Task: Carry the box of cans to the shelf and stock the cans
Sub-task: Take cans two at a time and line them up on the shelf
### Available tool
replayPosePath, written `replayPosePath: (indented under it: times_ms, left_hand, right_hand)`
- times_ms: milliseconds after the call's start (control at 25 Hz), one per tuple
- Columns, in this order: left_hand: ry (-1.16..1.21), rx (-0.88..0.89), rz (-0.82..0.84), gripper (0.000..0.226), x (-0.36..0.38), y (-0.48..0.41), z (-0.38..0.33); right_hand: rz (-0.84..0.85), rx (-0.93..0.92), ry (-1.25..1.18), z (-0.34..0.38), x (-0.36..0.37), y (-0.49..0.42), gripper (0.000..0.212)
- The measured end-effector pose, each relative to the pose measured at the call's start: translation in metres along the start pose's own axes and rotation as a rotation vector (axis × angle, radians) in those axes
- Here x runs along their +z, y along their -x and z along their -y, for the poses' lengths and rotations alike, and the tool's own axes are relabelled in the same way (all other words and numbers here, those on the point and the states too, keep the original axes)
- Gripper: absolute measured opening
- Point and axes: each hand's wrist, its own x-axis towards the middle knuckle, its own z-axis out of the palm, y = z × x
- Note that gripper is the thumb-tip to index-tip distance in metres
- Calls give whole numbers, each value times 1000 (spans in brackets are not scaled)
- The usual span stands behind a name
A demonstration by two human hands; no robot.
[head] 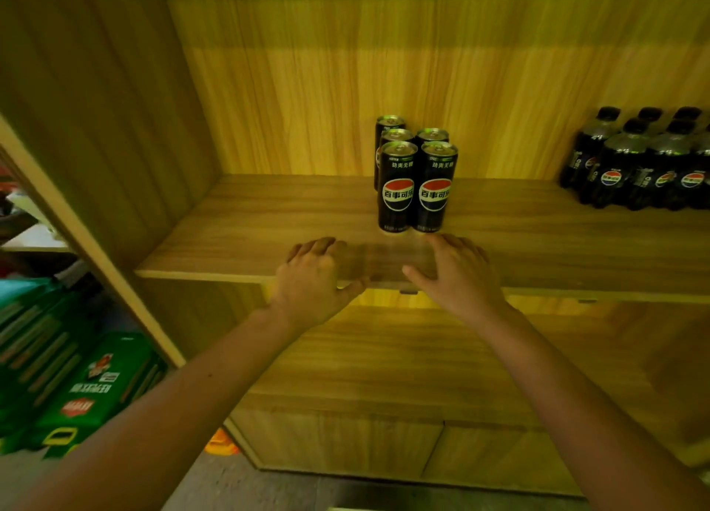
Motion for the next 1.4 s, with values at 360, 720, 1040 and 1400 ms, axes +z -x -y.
replayPosePath:
  times_ms: [360,720,1040,1400]
  left_hand:
    - [49,69,-120,83,30,96,35]
    - [32,49,-83,78,154,173,49]
    - [47,68,-70,78,410,234,63]
    - [58,74,52,83,717,323,104]
  right_hand:
    - [-75,15,-10,47,34,112,59]
    - [23,54,-24,30,148,184,64]
    - [60,55,-26,-45,384,264,66]
    - [162,70,2,-128,698,364,66]
